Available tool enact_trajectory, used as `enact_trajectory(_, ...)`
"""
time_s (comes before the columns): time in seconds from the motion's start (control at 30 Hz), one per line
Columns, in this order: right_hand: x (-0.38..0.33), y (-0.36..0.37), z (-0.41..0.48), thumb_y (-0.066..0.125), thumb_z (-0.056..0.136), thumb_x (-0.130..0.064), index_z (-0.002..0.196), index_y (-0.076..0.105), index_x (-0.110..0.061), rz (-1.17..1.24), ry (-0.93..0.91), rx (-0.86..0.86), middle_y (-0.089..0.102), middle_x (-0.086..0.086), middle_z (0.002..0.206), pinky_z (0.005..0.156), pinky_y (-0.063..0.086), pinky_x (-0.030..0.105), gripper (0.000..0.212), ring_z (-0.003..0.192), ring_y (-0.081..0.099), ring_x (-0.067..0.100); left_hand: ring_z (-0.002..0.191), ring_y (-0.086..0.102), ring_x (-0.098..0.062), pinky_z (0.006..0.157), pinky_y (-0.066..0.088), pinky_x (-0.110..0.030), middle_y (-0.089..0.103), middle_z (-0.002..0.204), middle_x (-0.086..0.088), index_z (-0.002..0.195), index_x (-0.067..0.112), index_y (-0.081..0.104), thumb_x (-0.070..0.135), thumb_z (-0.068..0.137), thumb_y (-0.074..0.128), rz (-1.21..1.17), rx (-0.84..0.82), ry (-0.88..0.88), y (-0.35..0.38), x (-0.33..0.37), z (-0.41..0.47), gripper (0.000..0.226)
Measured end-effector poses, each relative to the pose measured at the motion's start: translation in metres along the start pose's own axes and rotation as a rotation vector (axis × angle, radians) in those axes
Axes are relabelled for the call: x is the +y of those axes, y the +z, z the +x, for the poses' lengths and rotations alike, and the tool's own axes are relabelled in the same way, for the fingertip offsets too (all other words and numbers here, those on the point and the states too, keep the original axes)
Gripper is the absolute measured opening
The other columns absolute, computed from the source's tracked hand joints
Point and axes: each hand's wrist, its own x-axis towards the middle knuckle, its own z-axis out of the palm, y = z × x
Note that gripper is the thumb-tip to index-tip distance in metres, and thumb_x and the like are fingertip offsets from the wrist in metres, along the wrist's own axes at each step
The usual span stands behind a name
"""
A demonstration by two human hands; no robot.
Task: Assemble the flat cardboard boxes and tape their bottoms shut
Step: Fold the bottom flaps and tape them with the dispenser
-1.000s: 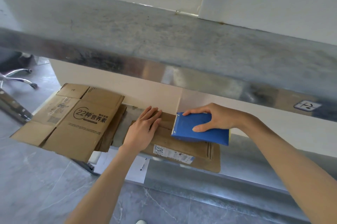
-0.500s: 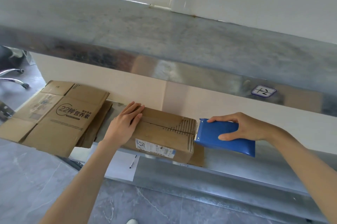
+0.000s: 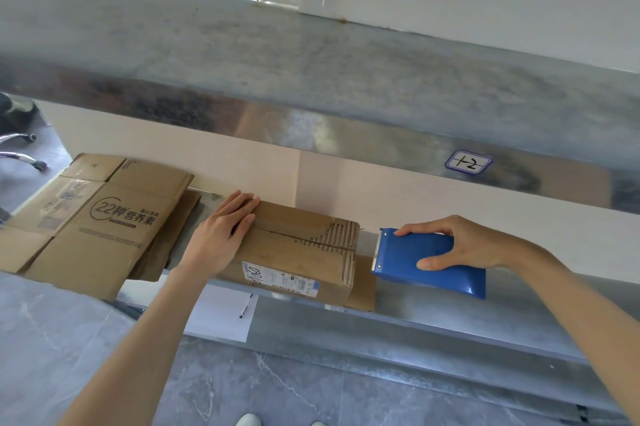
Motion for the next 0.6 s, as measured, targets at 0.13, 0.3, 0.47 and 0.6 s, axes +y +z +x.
enact_trajectory(0.13, 0.004, 0.006, 0.007, 0.083, 0.078, -0.040, 0.118, 0.059, -0.062, -0.050, 0.019, -0.004, 0.054, -0.041, 0.126, 0.090, 0.048, 0.016, 0.052, 0.109, 0.060, -0.010, 0.145, 0.022, -0.001, 0.109, 0.032, -0.029, 0.039, 0.149, 0.019, 0.143, 0.026, 0.052, 0.031, 0.104, 0.044, -0.004, -0.002, 0.005, -0.001, 0.003, -0.002, 0.040)
enact_trajectory(0.3, 0.002, 0.015, 0.015, 0.082, 0.077, -0.046, 0.116, 0.058, -0.066, -0.102, 0.028, 0.016, 0.051, -0.048, 0.122, 0.094, 0.046, 0.015, 0.050, 0.109, 0.056, -0.015, 0.143, 0.022, 0.002, 0.108, 0.028, -0.023, 0.038, 0.145, 0.023, 0.141, 0.024, 0.054, 0.027, 0.104, 0.047, -0.019, 0.010, -0.005, -0.002, 0.006, -0.002, 0.038)
enact_trajectory(0.47, -0.003, 0.027, 0.022, 0.081, 0.077, -0.047, 0.119, 0.059, -0.060, -0.140, 0.011, 0.057, 0.052, -0.039, 0.130, 0.099, 0.045, 0.017, 0.050, 0.114, 0.055, -0.010, 0.143, 0.024, -0.001, 0.109, 0.026, -0.023, 0.044, 0.149, 0.012, 0.141, 0.022, 0.055, 0.024, 0.103, 0.048, -0.044, 0.012, -0.008, -0.003, 0.009, -0.002, 0.038)
enact_trajectory(0.6, -0.015, 0.027, 0.026, 0.080, 0.076, -0.050, 0.119, 0.059, -0.060, -0.221, 0.004, 0.075, 0.055, -0.032, 0.131, 0.096, 0.051, 0.028, 0.049, 0.107, 0.058, -0.003, 0.143, 0.026, -0.003, 0.111, 0.027, -0.024, 0.046, 0.149, 0.009, 0.139, 0.021, 0.056, 0.022, 0.103, 0.049, -0.060, 0.020, -0.008, -0.003, 0.011, -0.002, 0.037)
